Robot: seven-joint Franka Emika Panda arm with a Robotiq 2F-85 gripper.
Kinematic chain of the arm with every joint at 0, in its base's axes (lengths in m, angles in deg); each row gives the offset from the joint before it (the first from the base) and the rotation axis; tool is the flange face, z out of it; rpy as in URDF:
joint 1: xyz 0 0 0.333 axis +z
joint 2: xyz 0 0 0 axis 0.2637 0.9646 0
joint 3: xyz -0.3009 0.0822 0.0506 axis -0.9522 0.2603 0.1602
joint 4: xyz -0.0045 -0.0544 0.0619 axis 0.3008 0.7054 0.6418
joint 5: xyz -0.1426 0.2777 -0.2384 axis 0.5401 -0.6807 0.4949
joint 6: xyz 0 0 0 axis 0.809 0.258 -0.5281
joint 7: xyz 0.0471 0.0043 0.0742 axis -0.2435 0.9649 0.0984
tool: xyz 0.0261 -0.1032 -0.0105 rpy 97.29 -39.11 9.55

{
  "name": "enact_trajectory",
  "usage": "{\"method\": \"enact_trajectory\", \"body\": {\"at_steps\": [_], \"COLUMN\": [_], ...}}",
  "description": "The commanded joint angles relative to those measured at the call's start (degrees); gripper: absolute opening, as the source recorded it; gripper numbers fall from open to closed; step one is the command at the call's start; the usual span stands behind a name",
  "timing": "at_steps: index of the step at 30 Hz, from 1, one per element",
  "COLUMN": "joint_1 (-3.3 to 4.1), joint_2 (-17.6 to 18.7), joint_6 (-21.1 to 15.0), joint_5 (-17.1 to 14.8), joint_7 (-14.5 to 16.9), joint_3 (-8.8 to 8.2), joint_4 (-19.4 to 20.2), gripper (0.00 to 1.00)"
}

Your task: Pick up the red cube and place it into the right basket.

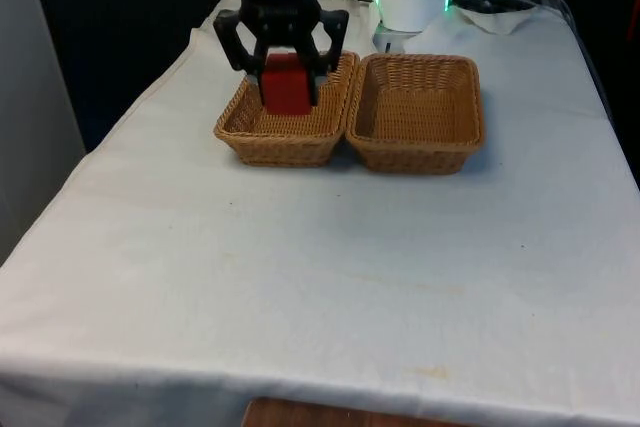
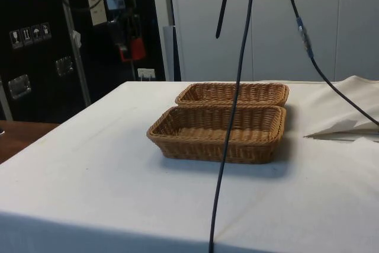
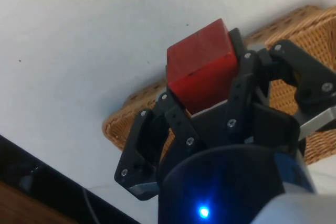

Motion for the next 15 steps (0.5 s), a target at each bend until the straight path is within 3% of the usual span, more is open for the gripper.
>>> {"method": "enact_trajectory", "body": {"at_steps": [1, 10, 11, 12, 15], "joint_1": [1.49, 1.55, 0.17, 1.55, 1.6], "joint_2": [-1.6, -1.5, 0.0, -1.6, -1.8], "joint_6": [-2.4, -2.5, -1.0, -2.5, -2.4], "joint_5": [-0.3, 0.0, -0.3, 0.1, 0.2], "joint_7": [0.9, -0.2, -0.8, -0.3, -0.3], "joint_3": [-0.4, -0.11, 0.74, -0.11, -0.17], "joint_4": [3.4, 3.7, 0.9, 3.8, 4.1], "gripper": [0.02, 0.02, 0.02, 0.02, 0.02]}}
